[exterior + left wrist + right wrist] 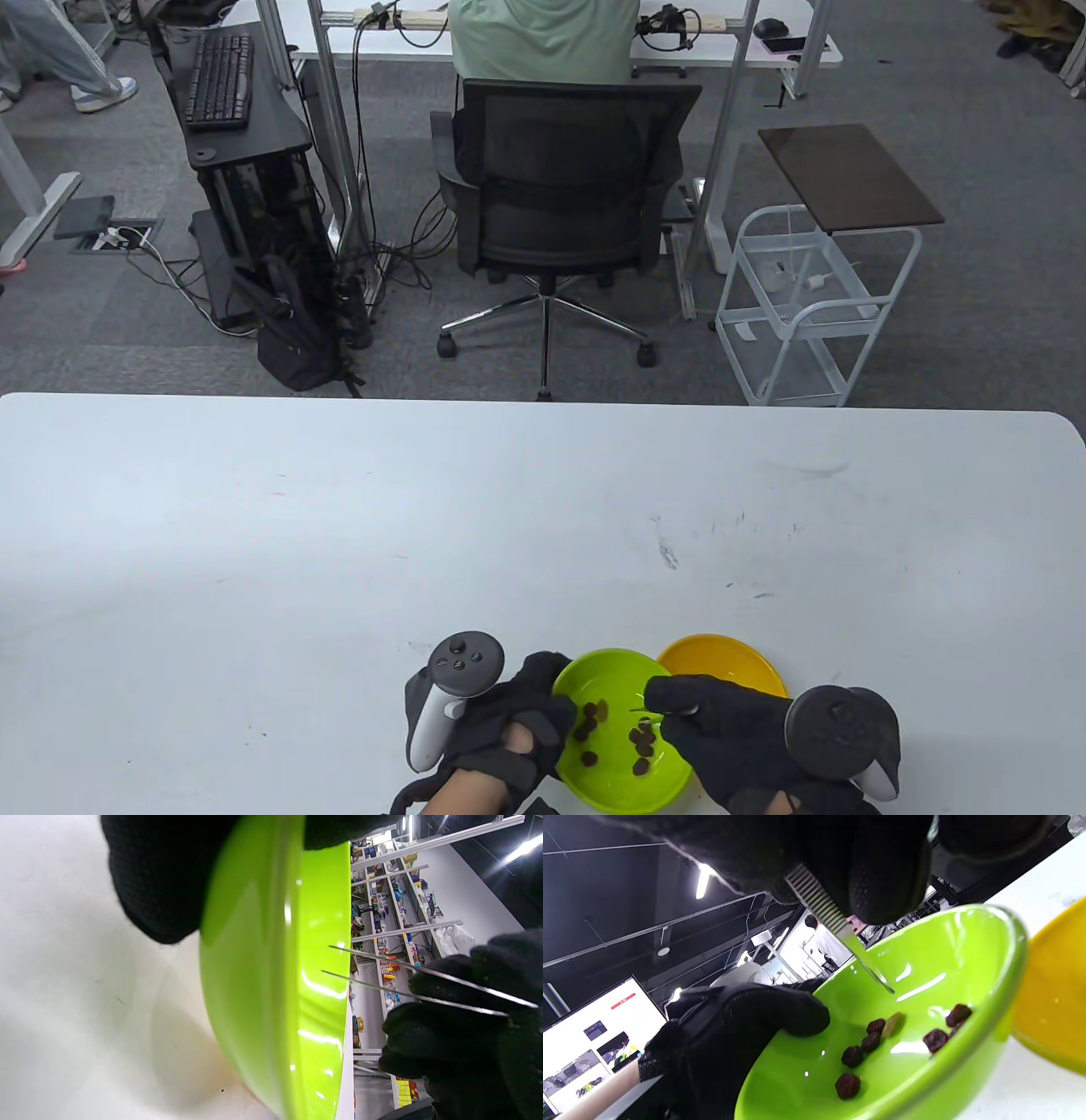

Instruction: Pick raisins with tweezers into bowl

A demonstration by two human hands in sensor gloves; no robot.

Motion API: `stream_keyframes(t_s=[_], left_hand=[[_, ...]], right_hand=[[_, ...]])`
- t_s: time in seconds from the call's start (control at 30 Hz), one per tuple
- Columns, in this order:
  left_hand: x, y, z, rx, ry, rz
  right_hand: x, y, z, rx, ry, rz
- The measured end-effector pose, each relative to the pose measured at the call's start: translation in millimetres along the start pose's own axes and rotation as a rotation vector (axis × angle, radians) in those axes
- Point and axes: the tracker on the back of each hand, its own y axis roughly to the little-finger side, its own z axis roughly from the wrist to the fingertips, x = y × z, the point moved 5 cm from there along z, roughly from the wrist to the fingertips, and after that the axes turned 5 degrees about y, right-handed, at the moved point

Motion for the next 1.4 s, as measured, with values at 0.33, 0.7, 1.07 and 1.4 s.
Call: stream_keyframes(t_s=[0.33, 0.7, 1.07, 1.4], left_hand=[[6.5, -2.5, 1.6, 0.016, 0.036, 0.014], [10.2, -4.2, 1.8, 0.021, 0.049, 0.021], [0.6, 0.1, 1.1, 0.009, 0.013, 0.006], [-5.9, 4.1, 0.7, -0.006, -0.008, 0.004]], right_hand=[[-21.2, -0.2, 4.1, 0.004, -0.049, -0.046], [-22.5, -1.8, 5.4, 0.022, -0.020, -0.105], [28.4, 1.3, -0.5, 0.014, 0.151, -0.061], [56.7, 95.3, -15.3, -0.329, 0.093, -0.224]])
